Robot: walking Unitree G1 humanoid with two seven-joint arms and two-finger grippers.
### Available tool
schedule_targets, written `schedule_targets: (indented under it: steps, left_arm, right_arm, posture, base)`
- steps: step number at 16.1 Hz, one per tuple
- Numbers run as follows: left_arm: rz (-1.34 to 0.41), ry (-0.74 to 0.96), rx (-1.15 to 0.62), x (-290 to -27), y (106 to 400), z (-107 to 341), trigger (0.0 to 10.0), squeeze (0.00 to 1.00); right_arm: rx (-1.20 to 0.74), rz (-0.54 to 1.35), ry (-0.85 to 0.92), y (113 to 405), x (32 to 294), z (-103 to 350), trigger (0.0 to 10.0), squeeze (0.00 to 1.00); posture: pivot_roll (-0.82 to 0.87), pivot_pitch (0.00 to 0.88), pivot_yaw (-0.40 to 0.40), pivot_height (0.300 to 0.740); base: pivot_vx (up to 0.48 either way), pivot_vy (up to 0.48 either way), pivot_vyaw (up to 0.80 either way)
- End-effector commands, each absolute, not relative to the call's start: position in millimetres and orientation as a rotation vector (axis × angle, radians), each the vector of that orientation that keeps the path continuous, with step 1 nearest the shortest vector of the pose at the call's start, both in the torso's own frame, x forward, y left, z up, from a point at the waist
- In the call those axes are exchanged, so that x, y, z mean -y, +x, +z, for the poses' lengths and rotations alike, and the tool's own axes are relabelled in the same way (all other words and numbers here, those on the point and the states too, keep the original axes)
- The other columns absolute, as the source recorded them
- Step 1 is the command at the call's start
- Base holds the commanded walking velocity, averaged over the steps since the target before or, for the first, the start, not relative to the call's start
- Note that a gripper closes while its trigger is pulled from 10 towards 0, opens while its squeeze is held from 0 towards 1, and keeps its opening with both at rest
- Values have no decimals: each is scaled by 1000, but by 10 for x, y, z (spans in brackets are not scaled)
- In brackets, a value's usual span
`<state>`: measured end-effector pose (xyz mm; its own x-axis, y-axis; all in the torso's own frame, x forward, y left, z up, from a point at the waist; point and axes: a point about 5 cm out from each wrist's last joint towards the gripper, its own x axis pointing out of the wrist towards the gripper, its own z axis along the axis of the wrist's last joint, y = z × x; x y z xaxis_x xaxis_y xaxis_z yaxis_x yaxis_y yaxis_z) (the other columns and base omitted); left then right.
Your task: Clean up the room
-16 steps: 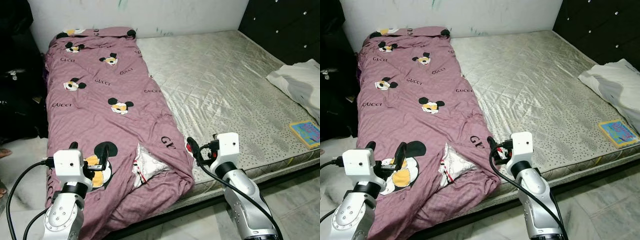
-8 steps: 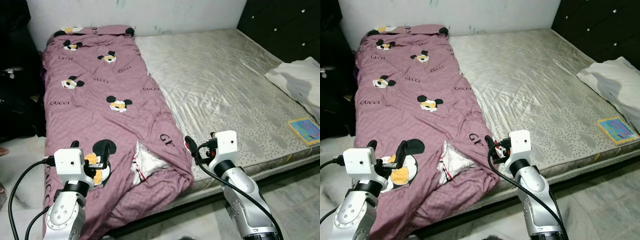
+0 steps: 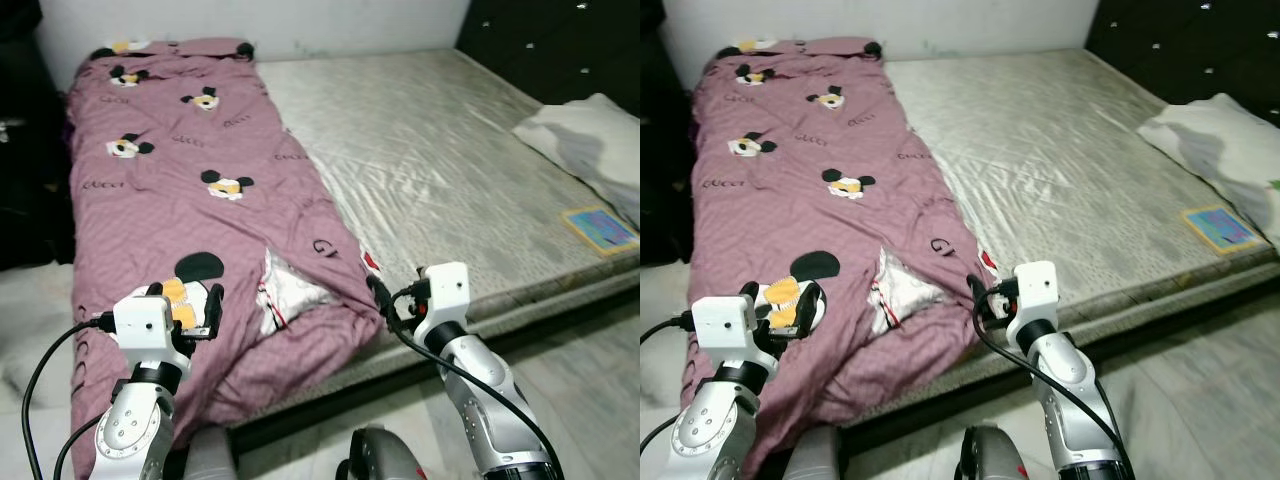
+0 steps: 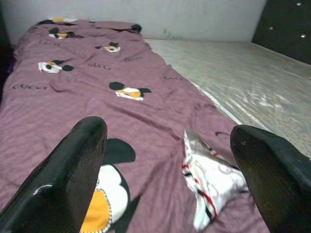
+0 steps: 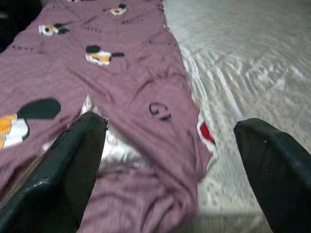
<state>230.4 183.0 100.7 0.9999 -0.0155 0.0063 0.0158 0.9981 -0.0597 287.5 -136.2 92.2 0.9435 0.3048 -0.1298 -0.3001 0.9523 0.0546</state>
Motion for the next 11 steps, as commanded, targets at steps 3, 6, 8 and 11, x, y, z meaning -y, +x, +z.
schedule_targets:
  steps: [3, 6, 8, 11]
  left_arm:
    - [-25, -53, 0, -1803, 2323, 997, 10000, 0]
    - [-26, -53, 2, -1798, 2338, 993, 10000, 0]
    - [-29, -56, 1, -1795, 2349, 991, 10000, 0]
    - [-31, -60, 3, -1791, 2365, 989, 10000, 0]
  right_arm:
    - [-129, 328, 27, 2908, 1355, 942, 10000, 0]
    - [-130, 338, 26, 2928, 1347, 932, 10000, 0]
    - [-130, 349, 15, 2936, 1333, 930, 10000, 0]
    - [-130, 360, 4, 2950, 1318, 929, 10000, 0]
  posture:
    - [60, 95, -73, 637]
    - [60, 87, -73, 637]
    - [58, 85, -72, 637]
    - [56, 89, -72, 637]
  base:
    - [0, 0, 0]
    - [0, 0, 0]
    - [0, 0, 0]
    - [0, 0, 425]
